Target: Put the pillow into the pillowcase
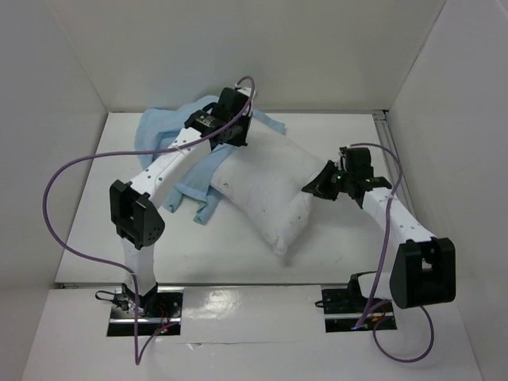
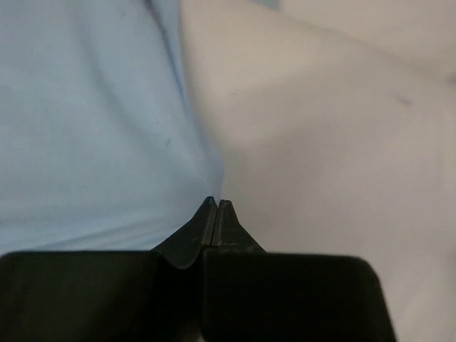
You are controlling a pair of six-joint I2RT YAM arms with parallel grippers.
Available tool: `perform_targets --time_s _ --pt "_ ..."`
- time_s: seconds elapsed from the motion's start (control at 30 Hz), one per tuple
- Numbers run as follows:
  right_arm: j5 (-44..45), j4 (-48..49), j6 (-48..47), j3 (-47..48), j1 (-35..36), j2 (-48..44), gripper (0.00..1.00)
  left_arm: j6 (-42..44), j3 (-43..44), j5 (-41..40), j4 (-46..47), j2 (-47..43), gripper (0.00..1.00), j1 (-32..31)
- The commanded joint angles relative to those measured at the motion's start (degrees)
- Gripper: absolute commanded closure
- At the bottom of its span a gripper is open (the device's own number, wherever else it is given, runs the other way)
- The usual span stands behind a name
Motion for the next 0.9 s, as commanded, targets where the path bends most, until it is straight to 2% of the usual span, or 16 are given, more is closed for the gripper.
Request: perform_targets --time_s 0.0,0.03,0.13,0.17,0.27,0.33,0.4,0.43,0.47,0.5,0.63,0.7,0.77,0.87 --pt "-2.13 9.08 1.96 6.86 2.76 3.86 1.0 -3.96 5.13 17.3 2.82 -1.81 1.0 0.81" --pt "-2.13 10.22 1.96 11.49 3.29 5.87 1.0 -5.02 7.4 24.91 4.48 -1.82 1.0 0.81" --pt "-3.36 10.84 1.96 19.95 3.29 8.6 1.0 -10.02 12.33 35.76 7.56 0.2 1.0 0.81" --pt "-4.23 10.84 1.96 25.98 3.29 8.61 1.0 -11.34 17.31 41.71 9.14 2.03 1.0 0.81" --pt "-4.95 9.62 1.34 33.23 3.9 8.71 1.0 -17.14 28.91 47.91 10.55 5.38 1.0 0.81" --pt "-2.24 9.09 -0.15 35.44 6.36 6.34 1.0 -21.26 30.19 51.96 15.11 5.48 1.0 0.81" --pt "0.23 8.47 -0.68 32.39 10.38 4.76 1.0 -22.95 26.33 53.55 18.98 3.21 1.0 0.81" --pt "2.85 7.95 -0.68 27.15 11.98 3.27 1.0 -22.96 24.06 53.55 19.87 3.19 1.0 1.33" --pt "4.18 8.47 -0.68 27.09 13.65 2.64 1.0 -22.96 22.64 53.55 19.88 2.41 1.0 1.33" --pt "4.89 9.25 0.01 20.05 16.79 2.12 1.0 -22.96 20.98 52.94 19.88 2.4 1.0 1.33" --pt "9.89 14.09 3.98 4.09 26.47 -0.61 1.0 -21.39 13.24 52.94 18.56 1.26 1.0 1.33" --pt "15.25 14.1 4.59 -0.48 31.82 -2.28 1.0 -20.24 10.68 50.41 15.41 -0.15 1.0 1.33" --pt "18.5 13.57 4.59 -2.08 34.22 -3.51 1.0 -18.05 9.89 48.81 12.68 -2.16 1.0 1.33" --pt "19.13 12.95 2.93 -2.7 37.03 -3.52 1.0 -16.54 6.73 43.9 7.85 -4.97 1.0 1.33"
